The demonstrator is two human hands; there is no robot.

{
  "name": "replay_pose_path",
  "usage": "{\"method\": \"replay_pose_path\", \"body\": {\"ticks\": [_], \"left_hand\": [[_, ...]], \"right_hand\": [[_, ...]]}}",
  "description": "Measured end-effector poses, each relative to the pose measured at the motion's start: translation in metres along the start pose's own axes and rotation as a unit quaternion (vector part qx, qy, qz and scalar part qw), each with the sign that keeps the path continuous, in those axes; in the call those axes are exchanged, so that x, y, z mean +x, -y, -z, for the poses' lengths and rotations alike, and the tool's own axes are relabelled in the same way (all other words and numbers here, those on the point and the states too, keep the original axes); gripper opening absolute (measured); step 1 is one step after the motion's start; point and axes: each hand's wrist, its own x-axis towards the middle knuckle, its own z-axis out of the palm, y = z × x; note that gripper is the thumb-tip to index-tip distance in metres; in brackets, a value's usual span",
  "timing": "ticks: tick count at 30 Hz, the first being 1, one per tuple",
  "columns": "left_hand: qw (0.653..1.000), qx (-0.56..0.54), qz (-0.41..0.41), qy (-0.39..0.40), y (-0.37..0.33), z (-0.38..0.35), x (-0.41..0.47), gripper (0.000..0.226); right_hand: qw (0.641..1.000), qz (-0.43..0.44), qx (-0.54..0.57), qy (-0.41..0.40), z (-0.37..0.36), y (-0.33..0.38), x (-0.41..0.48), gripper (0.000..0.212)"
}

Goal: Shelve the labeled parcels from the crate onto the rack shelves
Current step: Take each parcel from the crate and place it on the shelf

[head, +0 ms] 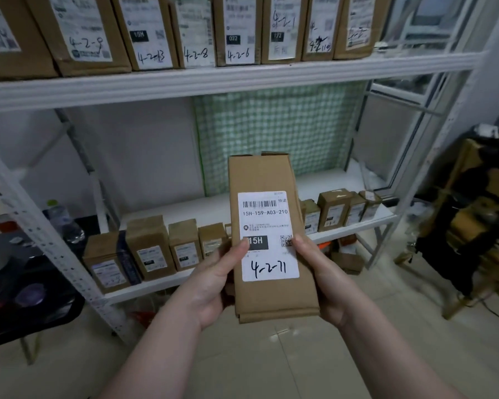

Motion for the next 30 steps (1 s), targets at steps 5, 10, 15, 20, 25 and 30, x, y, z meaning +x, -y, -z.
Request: {"method": "replay_pose_path", "body": {"ticks": [5, 10, 15, 20, 25, 30], "left_hand": [[0.998, 0.028, -0.014, 0.057, -0.013, -0.04, 0.026, 0.062], [0.992, 0.057, -0.024, 0.112, -0.027, -0.089, 0.064, 0.068], [0.992, 0.05, -0.063, 0.092, -0.034, -0.159, 0.118, 0.065], [0.991, 0.015, -0.116, 0.058, -0.044, -0.239, 0.17, 0.077], [0.972, 0.076, -0.216, -0.041, -0.067, -0.3, 0.214, 0.11], [0.918, 0.243, -0.303, -0.083, -0.106, -0.334, 0.253, 0.113]], "right_hand": [[0.999, 0.048, 0.002, -0.026, 0.04, 0.036, 0.001, 0.068], [0.996, 0.079, 0.006, -0.043, 0.095, 0.08, 0.012, 0.077], [0.993, 0.094, -0.031, -0.07, 0.155, 0.135, 0.025, 0.06], [0.965, 0.139, -0.16, -0.156, 0.219, 0.198, 0.039, 0.105], [0.92, 0.198, -0.306, -0.142, 0.253, 0.253, 0.058, 0.121], [0.894, 0.215, -0.35, -0.177, 0.274, 0.29, 0.104, 0.151]]}}
